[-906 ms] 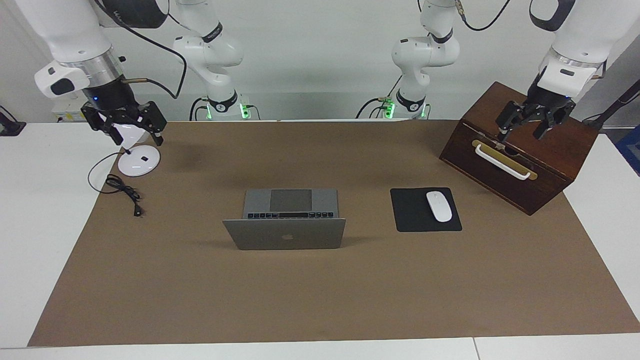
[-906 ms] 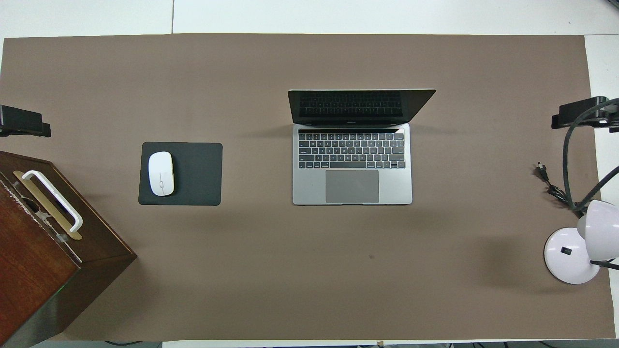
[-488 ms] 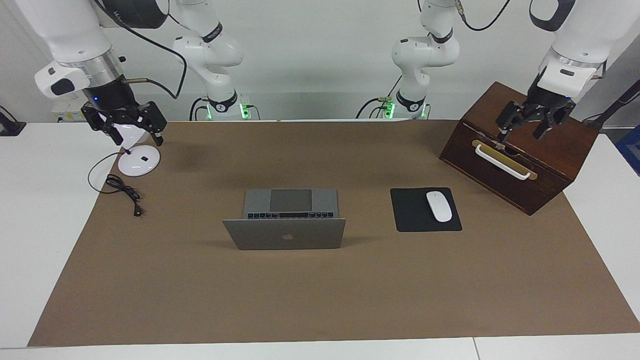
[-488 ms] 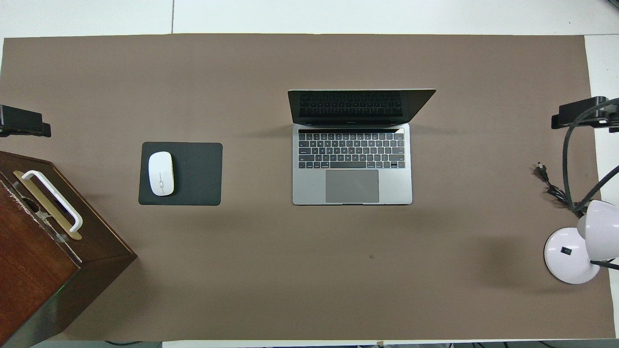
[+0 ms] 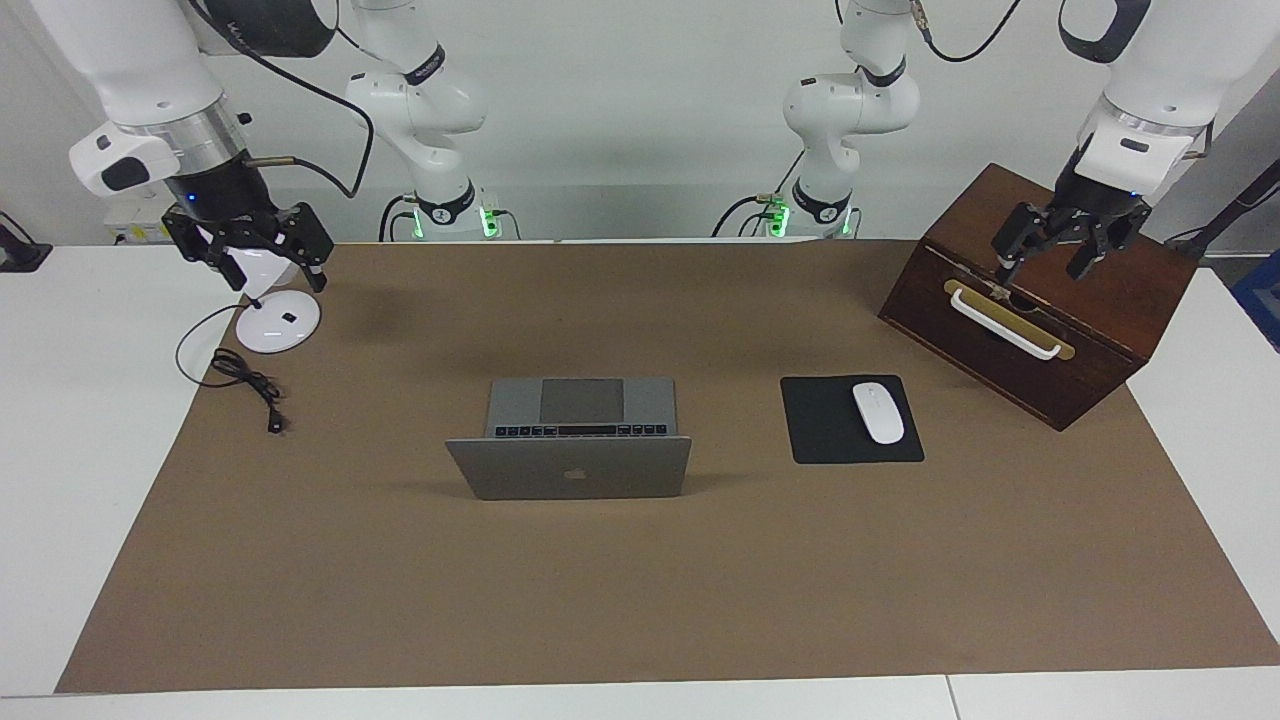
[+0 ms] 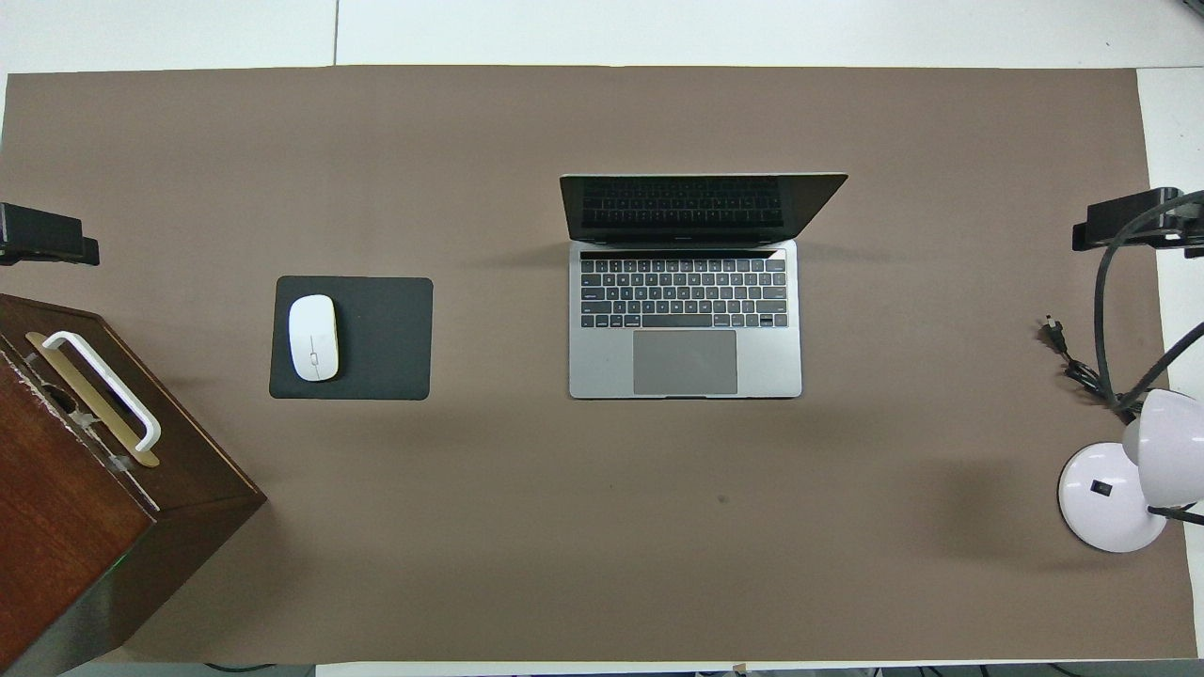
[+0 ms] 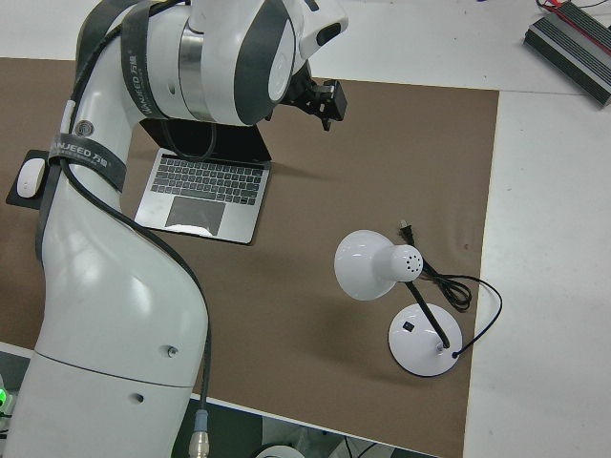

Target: Close laptop with both arms

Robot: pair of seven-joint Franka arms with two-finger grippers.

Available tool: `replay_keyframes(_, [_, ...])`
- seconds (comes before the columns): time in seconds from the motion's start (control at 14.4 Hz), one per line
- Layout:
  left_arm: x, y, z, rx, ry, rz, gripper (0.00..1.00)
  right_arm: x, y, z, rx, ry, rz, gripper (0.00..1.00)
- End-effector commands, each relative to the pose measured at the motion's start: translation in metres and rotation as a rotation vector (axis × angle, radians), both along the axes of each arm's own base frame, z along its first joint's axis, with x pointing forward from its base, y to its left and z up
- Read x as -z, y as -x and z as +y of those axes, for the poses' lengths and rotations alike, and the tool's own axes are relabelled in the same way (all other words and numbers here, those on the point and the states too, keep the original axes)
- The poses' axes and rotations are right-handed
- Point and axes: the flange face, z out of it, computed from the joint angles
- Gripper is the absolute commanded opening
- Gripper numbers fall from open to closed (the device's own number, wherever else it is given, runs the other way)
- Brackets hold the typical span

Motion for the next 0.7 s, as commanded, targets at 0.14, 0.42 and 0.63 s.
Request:
replay_keyframes(0.14, [0.002,-0.004,-0.018,0.033,-0.03,-0.031,1.0,-0.003,-0.001,-0.006,-0.002,0.011,-0.029,1.0])
replay_keyframes(0.42, [0.004,0.0,-0.003,0.009,-0.04,-0.015,1.0,-0.003,-0.002,-0.003,-0.002,0.011,-0.034,1.0])
replay_keyframes(0.63, [0.005,-0.002,-0.004,0.003,-0.039,-0.041,1.0,-0.002,-0.004,-0.005,-0.001,0.022,-0.035,1.0])
